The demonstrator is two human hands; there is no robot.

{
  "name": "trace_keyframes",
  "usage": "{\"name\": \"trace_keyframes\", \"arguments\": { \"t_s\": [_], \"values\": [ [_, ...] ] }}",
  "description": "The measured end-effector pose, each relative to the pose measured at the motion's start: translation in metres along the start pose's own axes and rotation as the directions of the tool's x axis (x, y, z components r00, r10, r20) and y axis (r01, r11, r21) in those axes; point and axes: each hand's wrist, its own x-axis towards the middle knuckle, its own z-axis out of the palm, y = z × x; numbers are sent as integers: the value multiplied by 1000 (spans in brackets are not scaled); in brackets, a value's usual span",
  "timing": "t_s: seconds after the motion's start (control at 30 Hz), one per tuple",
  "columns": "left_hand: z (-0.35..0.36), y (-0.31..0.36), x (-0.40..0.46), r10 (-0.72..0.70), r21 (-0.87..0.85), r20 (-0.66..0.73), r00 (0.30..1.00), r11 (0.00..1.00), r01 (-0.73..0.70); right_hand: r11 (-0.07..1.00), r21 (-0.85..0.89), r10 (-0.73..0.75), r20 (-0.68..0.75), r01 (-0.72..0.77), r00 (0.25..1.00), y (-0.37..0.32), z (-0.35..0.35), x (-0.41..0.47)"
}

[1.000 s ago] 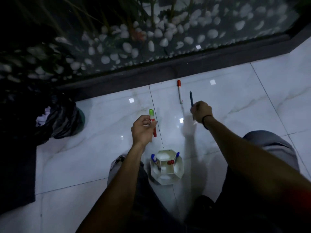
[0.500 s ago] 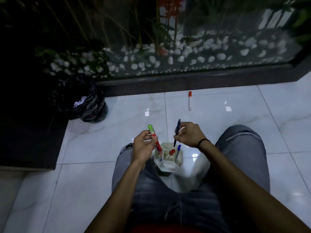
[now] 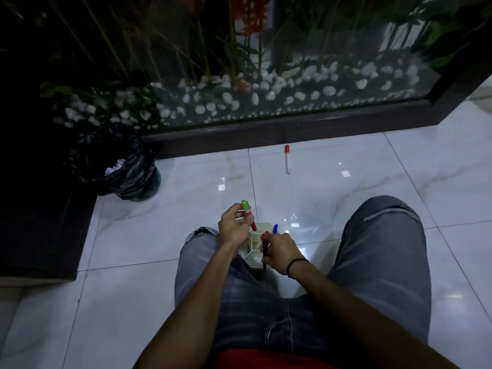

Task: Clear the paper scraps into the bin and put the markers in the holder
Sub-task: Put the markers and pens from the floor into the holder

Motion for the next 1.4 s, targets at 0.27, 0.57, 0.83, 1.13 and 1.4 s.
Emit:
{"name": "trace_keyframes", "arguments": {
  "t_s": [0.27, 0.57, 0.83, 1.13, 1.4],
  "values": [
    [-1, -3, 8, 5, 47, -14, 1000, 999, -4, 998, 56, -24, -100, 30, 995, 0, -2, 8],
    [-1, -2, 21, -28, 59, 18, 999, 998, 27, 988, 152, 0, -85, 13, 996, 8, -8, 14],
    [14, 16, 68, 0, 3, -13, 1000, 1000, 0, 983, 184, 72, -294, -18, 953, 31, -78, 74],
    [86, 63, 141, 35, 113, 61, 998, 993, -42, 983, 72, 183, -340, -168, 923, 90, -105, 169],
    [151, 65, 217, 61, 248, 81, 995, 965, -79, 928, -212, 258, -225, -305, 940, 171, -21, 224]
  ]
}}
